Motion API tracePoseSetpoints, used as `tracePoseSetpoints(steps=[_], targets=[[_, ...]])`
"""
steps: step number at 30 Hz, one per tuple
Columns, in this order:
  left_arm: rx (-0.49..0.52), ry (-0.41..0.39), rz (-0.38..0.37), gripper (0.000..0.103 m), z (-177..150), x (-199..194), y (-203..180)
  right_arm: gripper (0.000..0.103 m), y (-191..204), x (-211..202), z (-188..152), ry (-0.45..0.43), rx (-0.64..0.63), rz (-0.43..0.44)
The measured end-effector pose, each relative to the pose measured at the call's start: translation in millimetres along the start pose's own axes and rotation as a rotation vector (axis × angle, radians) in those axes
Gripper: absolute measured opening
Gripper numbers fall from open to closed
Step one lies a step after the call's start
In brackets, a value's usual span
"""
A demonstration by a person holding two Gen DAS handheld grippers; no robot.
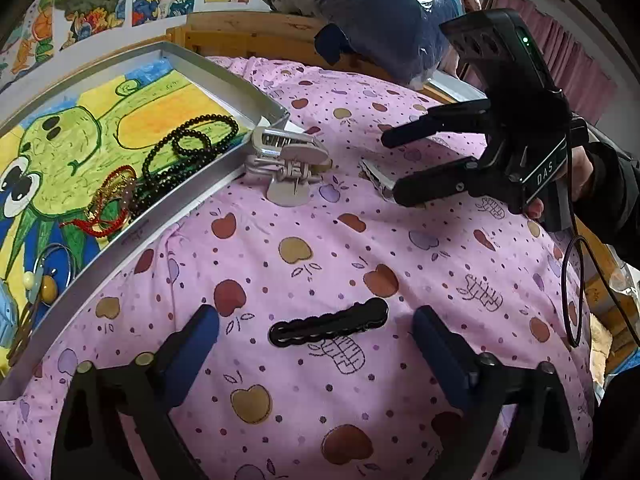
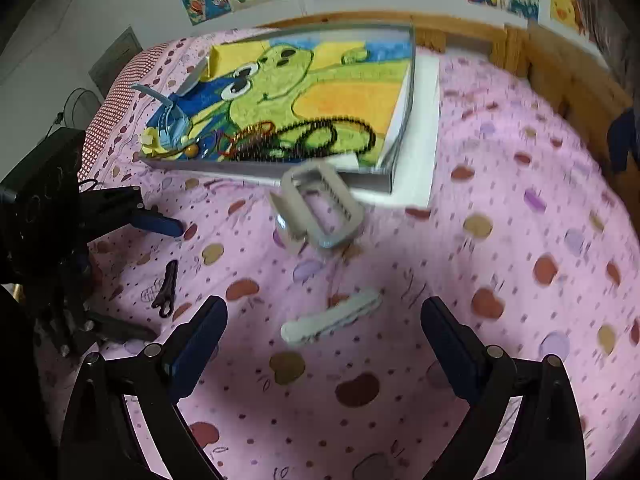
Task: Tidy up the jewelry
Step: 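Close the left tool on the black hair tie while the right tool closes on the white clip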
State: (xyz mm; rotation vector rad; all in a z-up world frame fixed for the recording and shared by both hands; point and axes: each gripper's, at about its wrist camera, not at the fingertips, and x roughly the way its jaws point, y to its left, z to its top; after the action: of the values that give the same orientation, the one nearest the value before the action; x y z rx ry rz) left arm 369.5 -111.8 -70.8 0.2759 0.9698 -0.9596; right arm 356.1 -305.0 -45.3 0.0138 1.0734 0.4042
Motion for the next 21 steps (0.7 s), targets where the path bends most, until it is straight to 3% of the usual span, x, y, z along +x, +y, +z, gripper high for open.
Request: tracePoseSetpoints(steps=[2,5,8,17,21], targets=[[0.004,0.008,-0.016,0.083,-0.1,2.2,-0.5,0.092,-1.7,1.3,-2.7,0.009,0.025,0.017],[0.015,0.021,-0.038,0.066,-0.7,5.9,-1.9,0.077,-6.1,4.8,-5.4,0.02,0.081,0.052],[0.025,0.03,-0.056,0.057,-0.6,9.6,-3.4,0.068,-8.5,11.2,-6.7,0.03,0.132,0.069],[-0.012,0.11,-0.102,0.057,4.1,25.9,2.6,0.068,-18.5,22.1,-4.3,0.038,0.309,0.106],[-0.003,0.109,-0.096,0.057,5.6,26.6,1.0,0.068,-18.2,23.8,-5.5,0.038,0.337,0.107]])
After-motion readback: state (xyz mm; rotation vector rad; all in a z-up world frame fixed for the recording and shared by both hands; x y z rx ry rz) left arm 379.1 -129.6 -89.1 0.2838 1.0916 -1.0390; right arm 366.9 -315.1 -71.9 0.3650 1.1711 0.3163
